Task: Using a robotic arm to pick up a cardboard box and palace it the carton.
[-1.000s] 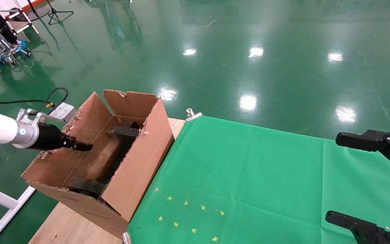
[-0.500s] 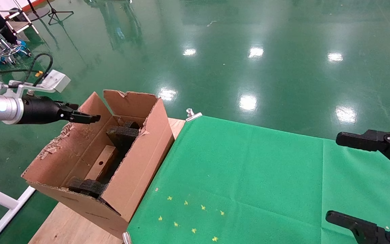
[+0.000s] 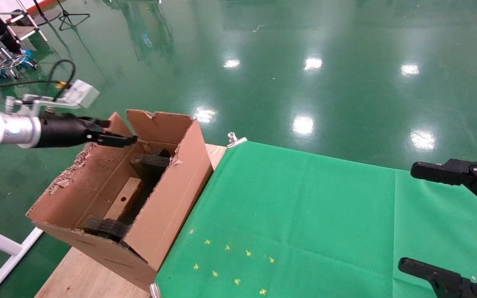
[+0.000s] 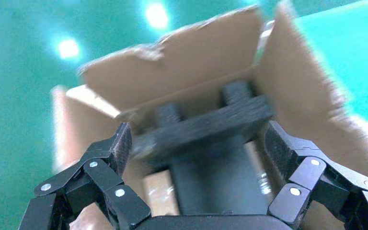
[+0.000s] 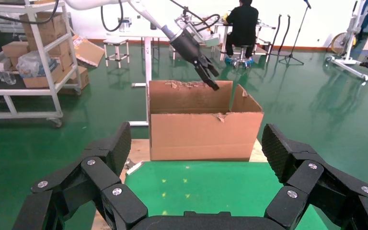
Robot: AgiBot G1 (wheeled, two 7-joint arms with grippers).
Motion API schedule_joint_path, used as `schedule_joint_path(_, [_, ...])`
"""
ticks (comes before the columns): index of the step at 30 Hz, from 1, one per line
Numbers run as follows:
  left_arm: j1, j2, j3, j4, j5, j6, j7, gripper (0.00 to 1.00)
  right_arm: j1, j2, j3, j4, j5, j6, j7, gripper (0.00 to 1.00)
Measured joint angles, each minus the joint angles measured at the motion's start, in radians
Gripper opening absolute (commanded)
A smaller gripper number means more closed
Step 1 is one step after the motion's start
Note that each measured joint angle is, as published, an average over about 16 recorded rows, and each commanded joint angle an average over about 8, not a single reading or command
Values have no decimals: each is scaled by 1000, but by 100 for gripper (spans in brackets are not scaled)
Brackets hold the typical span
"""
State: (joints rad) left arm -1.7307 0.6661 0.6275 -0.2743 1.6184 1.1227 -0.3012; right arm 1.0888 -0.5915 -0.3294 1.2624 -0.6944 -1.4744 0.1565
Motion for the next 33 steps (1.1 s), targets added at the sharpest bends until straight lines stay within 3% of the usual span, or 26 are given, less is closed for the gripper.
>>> schedule_joint_path(33, [408,-34,-216,-627,-552,232,71,100,0,0,-1,0,0,0,0,100])
